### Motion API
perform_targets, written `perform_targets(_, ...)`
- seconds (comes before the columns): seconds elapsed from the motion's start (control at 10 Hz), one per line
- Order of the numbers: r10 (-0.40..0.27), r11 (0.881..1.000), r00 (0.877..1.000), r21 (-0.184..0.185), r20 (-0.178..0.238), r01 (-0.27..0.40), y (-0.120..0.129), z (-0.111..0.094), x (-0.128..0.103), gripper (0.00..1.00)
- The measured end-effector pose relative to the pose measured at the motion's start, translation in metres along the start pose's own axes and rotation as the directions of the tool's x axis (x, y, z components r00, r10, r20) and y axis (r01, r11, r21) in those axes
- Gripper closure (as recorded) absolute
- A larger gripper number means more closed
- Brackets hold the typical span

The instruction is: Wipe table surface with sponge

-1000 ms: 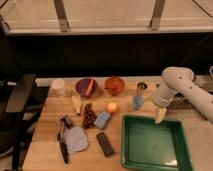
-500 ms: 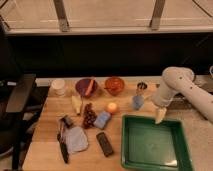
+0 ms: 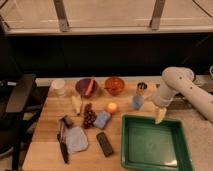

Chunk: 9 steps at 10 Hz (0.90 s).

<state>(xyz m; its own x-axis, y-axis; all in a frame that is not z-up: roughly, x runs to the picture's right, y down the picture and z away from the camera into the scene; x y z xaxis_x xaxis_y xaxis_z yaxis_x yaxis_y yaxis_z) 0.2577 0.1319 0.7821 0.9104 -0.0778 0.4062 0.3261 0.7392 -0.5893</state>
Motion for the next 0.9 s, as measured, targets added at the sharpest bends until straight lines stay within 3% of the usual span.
perform_targets(0.3,-0.002,1.0,1.0,-0.002,-0.003,0.002,0.0,-0.001,0.0,0.21)
perform_targets(0.5,-0.091,0.996,0.994,-0.012,-0.058,0.091,-0.01,-0.013,-0.014,0.21)
perform_targets(0.7,-0.215,0.976,0.971,-0.04,-0.106,0.212,-0.022,-0.022,-0.046,0.21)
perform_targets(0.8,-0.289,0.957,0.949,-0.066,-0.128,0.283,-0.028,-0.021,-0.066,0.21)
perform_targets(0.9,-0.374,0.927,0.915,-0.089,-0.152,0.364,-0.036,-0.019,-0.091,0.21)
